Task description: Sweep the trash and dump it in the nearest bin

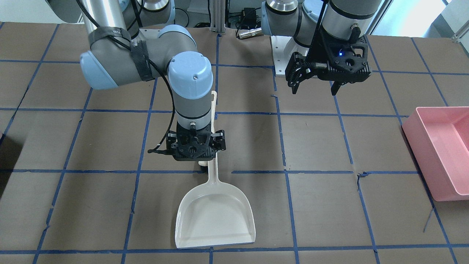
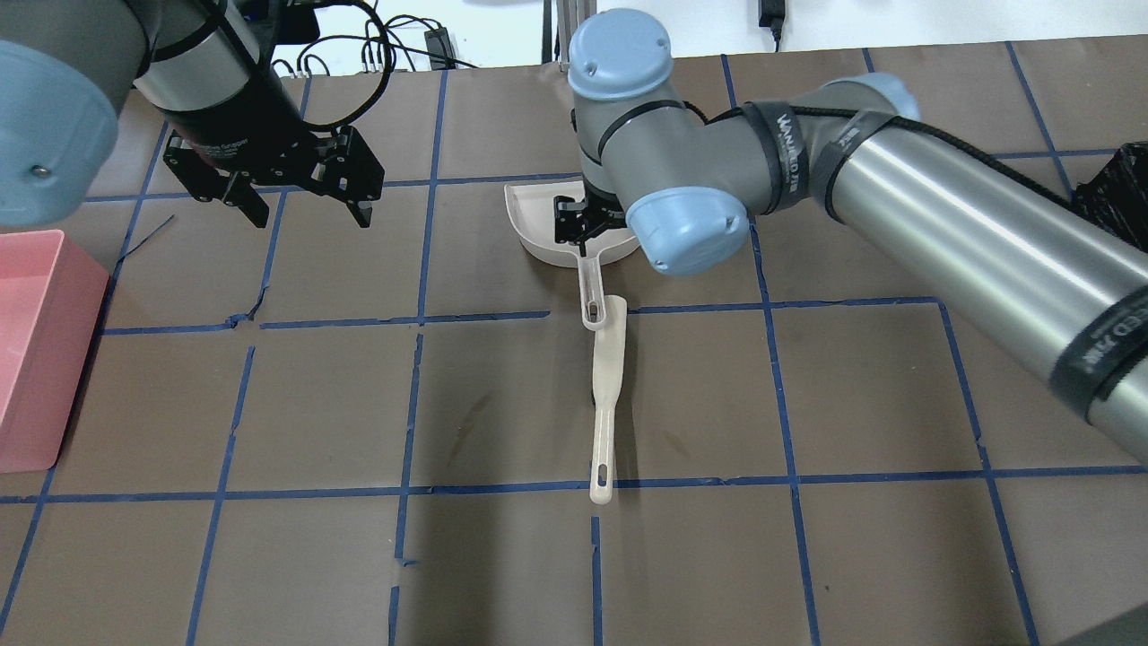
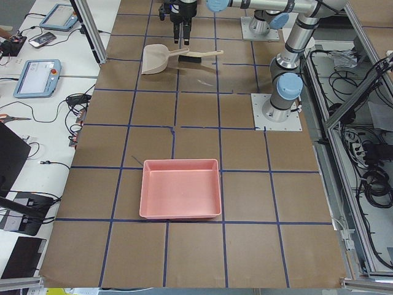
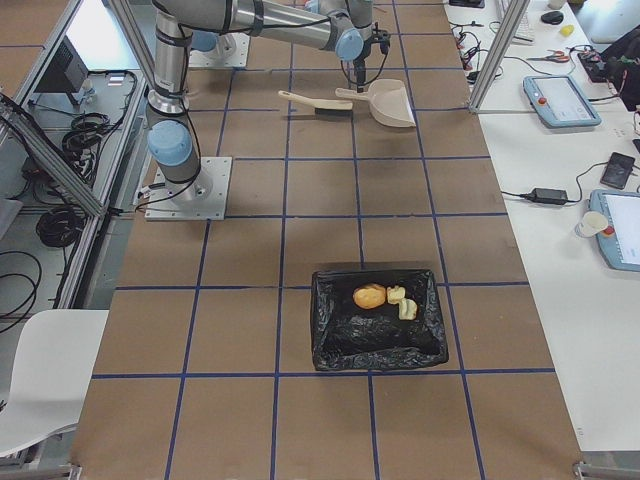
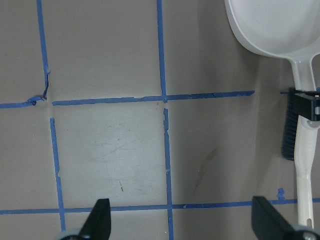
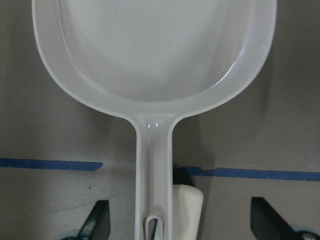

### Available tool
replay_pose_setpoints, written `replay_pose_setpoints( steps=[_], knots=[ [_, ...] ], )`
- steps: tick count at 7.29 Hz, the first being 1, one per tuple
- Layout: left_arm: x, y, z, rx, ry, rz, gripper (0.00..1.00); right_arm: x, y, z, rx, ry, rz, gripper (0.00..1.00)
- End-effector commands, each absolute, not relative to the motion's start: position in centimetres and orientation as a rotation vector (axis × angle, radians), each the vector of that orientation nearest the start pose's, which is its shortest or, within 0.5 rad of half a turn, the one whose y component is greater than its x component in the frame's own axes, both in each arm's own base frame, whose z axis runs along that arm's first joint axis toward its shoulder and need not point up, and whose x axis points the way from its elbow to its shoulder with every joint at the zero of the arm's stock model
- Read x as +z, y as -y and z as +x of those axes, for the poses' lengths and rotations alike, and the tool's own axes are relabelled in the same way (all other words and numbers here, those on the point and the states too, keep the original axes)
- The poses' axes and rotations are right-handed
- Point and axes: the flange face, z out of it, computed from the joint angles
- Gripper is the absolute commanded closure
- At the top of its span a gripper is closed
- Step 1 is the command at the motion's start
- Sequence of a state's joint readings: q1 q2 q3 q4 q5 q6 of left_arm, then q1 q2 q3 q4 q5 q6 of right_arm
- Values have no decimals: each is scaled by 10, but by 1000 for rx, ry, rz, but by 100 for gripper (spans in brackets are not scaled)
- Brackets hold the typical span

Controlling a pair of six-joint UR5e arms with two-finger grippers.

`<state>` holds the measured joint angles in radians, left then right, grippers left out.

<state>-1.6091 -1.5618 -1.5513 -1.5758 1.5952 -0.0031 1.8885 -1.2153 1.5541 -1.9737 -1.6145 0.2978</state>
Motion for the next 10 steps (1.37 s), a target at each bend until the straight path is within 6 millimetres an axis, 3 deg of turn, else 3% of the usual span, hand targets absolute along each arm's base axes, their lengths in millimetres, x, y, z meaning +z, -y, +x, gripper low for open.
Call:
replay_pose_setpoints(
  steps=[1, 2, 3, 4, 6, 10],
  knots=[
    [500, 484, -150, -32, -3118, 55, 0, 409, 539, 265, -98, -3182, -39, 0],
    [497, 483, -150, -22, -3120, 55, 0, 446, 520, 226, -35, -3187, -72, 0],
    [501, 484, -150, -36, -3120, 55, 0, 469, 509, 195, -16, -3184, 7, 0],
    [501, 489, -150, -32, -3123, 52, 0, 483, 501, 180, -19, -3180, 49, 0],
    [500, 487, -149, -15, -3121, 50, 0, 493, 498, 166, -43, -3177, 98, 0],
    [501, 488, -148, -17, -3121, 48, 0, 493, 497, 166, -31, -3151, 99, 0]
  ],
)
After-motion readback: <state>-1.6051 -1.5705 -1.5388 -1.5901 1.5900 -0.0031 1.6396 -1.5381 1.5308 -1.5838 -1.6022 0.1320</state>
